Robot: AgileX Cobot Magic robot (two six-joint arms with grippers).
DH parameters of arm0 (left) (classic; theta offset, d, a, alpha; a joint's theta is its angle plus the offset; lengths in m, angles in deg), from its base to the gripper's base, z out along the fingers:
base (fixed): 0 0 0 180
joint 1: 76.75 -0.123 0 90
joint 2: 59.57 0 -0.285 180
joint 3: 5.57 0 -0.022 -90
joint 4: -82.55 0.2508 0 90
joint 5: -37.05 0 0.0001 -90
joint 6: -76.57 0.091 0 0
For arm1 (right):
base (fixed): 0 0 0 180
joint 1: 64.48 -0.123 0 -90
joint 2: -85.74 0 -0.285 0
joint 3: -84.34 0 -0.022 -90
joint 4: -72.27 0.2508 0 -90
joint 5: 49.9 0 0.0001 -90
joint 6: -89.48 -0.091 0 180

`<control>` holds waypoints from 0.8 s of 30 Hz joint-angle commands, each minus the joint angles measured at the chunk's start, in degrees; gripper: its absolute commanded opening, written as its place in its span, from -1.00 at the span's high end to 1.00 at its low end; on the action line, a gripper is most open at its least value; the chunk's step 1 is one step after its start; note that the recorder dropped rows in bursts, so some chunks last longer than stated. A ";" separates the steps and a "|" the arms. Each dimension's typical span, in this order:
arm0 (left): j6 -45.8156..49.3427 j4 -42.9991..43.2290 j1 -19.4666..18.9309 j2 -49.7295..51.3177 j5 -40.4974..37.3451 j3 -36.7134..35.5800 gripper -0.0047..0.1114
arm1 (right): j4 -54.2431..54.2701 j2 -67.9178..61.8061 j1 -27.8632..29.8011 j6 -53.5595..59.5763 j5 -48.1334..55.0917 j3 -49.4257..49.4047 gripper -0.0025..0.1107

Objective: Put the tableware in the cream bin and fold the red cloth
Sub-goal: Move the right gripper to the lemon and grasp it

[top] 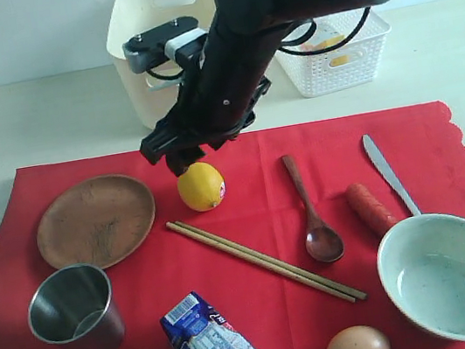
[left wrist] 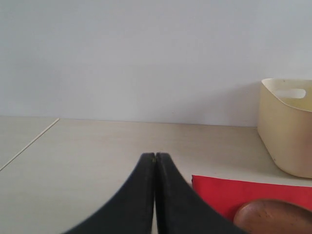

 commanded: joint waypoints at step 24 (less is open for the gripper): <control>0.16 0.05 -0.14 -0.33 0.11 -0.14 0.87 | -4.42 -8.79 -0.39 -1.08 -5.39 -0.13 0.27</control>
